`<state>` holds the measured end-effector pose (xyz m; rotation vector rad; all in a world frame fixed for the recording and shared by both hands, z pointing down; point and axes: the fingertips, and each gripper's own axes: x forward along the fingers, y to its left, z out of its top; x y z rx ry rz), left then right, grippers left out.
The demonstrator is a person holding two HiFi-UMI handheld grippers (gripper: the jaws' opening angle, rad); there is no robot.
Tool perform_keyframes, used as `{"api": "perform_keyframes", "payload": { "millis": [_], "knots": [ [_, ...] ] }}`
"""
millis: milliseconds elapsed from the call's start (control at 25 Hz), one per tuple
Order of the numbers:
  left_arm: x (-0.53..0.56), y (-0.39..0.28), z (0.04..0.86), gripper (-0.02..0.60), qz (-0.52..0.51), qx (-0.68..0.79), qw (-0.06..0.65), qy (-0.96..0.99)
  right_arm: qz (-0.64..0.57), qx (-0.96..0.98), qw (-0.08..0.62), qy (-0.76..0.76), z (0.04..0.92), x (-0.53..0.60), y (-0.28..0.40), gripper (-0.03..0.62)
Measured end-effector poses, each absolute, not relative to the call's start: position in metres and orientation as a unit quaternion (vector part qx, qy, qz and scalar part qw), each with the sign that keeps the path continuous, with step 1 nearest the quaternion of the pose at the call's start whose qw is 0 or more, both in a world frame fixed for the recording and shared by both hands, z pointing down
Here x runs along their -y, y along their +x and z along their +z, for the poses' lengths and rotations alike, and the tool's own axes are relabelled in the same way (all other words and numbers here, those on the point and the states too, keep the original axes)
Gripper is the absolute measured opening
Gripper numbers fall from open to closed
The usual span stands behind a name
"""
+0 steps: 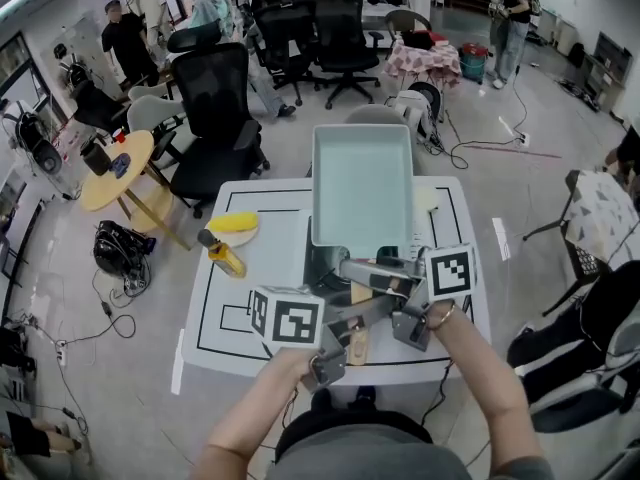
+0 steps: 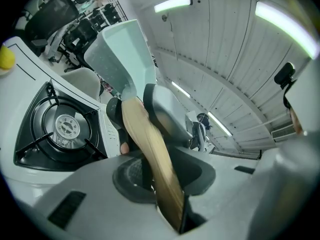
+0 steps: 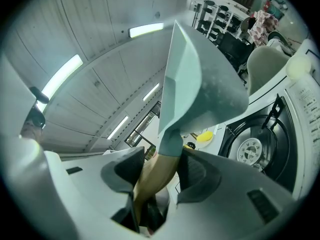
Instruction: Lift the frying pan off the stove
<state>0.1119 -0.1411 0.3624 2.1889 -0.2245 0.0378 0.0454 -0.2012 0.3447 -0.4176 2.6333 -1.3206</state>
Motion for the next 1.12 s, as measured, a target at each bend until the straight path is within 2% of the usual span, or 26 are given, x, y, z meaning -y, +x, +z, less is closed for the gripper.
{"api": "perform_keyframes", "payload": {
  "millis": [1120],
  "knots": [
    [0.1392, 0.1108, 0.3605, 0.081, 0.013, 0.090, 0.442, 0.893, -0.423, -0.891, 0.067, -0.151, 0.3428, 0.1990, 0.0447, 0.198]
  ]
}}
